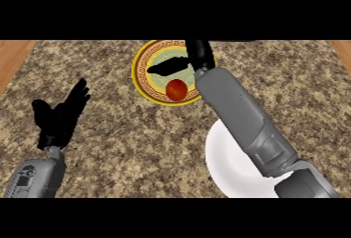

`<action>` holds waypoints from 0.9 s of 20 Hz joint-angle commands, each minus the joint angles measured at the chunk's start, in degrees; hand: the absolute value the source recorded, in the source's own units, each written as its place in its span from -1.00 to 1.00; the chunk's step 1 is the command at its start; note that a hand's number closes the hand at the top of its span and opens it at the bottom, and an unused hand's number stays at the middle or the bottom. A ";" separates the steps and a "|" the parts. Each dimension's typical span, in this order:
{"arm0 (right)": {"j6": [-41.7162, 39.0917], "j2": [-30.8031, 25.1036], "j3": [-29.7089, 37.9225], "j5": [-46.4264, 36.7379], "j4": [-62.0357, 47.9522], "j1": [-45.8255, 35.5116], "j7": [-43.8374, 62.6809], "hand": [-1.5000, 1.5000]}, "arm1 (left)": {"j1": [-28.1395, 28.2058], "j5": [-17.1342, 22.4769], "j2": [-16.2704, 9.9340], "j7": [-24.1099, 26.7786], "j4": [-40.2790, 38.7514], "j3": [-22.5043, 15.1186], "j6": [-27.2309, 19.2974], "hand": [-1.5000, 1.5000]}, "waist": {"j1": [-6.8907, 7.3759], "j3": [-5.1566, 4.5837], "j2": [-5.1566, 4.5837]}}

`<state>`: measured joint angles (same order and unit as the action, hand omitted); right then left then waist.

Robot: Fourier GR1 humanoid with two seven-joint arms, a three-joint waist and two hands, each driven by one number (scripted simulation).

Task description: Pick the tomato from the plate and place it in the plate

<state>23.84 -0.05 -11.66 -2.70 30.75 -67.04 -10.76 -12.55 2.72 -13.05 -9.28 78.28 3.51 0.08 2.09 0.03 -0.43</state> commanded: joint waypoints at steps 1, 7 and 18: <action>-8.02 0.04 2.42 7.37 2.46 2.39 1.38 -1.00 | 1.01 -0.32 1.56 -0.22 0.43 -0.41 -1.19 0.00 | -0.90 0.00 0.31; -16.88 -4.91 7.72 7.89 -3.31 -0.03 -2.26 -1.00 | 1.74 0.05 -1.12 -1.66 2.32 0.94 0.93 0.00 | -0.94 -0.03 0.06; -18.86 -7.98 10.28 4.91 -8.30 5.12 -14.09 -1.00 | 1.41 -0.89 1.73 -5.91 7.44 0.13 -1.78 0.00 | -0.83 0.01 0.12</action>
<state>6.23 -6.08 -2.42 2.89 24.49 -63.09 -21.44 -10.23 1.68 -11.68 -9.94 81.34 3.82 -0.37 1.01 0.00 -0.31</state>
